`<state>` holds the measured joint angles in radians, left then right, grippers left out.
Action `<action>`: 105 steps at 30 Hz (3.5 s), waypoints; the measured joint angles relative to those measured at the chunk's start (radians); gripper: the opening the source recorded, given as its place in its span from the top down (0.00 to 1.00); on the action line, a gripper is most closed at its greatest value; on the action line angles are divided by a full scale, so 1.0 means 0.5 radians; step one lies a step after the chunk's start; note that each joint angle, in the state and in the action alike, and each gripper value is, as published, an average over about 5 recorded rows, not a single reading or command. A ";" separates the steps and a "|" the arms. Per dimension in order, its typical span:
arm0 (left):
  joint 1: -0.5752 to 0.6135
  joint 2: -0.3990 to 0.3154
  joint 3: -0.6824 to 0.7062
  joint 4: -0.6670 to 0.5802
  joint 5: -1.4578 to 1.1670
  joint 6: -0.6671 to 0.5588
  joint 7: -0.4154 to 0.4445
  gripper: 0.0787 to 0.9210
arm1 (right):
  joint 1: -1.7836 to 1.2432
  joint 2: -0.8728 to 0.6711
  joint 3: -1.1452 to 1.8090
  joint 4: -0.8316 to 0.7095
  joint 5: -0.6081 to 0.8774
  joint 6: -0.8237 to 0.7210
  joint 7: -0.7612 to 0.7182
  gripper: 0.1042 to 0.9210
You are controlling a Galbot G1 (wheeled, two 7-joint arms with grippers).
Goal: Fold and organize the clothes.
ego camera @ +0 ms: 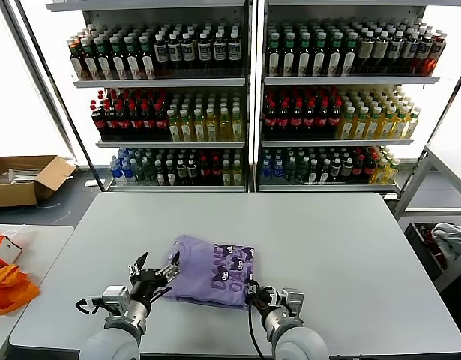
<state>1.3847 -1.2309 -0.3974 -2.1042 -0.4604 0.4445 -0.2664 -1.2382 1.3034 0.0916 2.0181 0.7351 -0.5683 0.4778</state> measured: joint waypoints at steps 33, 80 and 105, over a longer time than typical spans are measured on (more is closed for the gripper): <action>0.082 -0.089 0.014 -0.021 0.035 -0.008 -0.010 0.12 | -0.053 -0.293 0.064 0.087 -0.869 0.031 -0.417 0.28; 0.148 -0.115 0.044 0.011 0.090 0.000 0.000 0.12 | -0.158 -0.288 0.005 0.158 -0.347 -0.024 -0.229 0.12; 0.200 -0.111 -0.030 -0.050 0.077 0.013 0.000 0.12 | 0.452 0.083 -0.151 -0.395 -0.506 0.044 -0.290 0.12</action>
<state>1.4847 -1.2866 -0.4126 -2.1293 -0.4221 0.4510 -0.2666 -1.0124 1.3452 0.0161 1.8205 0.4821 -0.5462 0.3328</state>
